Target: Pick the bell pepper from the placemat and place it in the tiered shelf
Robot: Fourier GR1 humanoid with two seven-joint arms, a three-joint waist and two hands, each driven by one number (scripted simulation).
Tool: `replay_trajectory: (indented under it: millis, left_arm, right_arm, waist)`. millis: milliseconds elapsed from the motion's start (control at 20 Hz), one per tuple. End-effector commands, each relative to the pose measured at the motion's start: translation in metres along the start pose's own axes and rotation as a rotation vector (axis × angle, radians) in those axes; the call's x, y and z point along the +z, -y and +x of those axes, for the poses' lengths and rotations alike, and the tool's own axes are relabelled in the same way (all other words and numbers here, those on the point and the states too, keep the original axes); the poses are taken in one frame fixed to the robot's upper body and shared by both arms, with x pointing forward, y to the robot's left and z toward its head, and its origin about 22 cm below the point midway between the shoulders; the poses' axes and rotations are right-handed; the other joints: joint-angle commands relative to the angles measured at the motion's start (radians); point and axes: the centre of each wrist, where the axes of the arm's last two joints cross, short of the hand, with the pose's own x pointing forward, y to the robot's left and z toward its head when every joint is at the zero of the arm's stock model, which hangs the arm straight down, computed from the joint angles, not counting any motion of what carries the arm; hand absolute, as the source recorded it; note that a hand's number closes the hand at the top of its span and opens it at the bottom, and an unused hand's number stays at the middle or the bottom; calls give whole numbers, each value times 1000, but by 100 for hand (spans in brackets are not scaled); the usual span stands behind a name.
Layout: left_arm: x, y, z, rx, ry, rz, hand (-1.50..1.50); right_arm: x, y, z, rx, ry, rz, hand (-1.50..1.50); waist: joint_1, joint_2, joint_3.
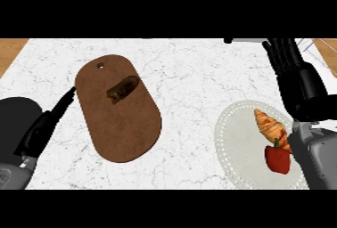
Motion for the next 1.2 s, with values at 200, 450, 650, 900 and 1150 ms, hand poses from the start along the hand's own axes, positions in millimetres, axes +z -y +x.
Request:
replay_trajectory:
  millis: [200, 450, 650, 900, 1150]
  left_arm:
    - [-3, 7, 11, 213, 52, 122, 0]
    - [0, 24, 24, 329, 63, 99, 0]
    - [-7, 18, 43, 358, 69, 112, 0]
    - [-5, 29, 52, 374, 52, 97, 0]
    - [3, 16, 50, 365, 56, 57, 0]
  right_arm:
    - [14, 34, 23, -525, 523, -81, 150]
    - [98, 114, -85, -477, 91, -193, -150]
    - [142, 125, -112, -588, 195, 48, -150]
    - [189, 186, -118, -573, 233, 151, -150]
    - [181, 231, -97, -390, 205, 139, -150]
  waist:
    - [-46, -3, 51]
    - [-33, 24, 43]
    - [-32, 21, 43]
    - [-31, 17, 36]
    - [-12, 18, 37]
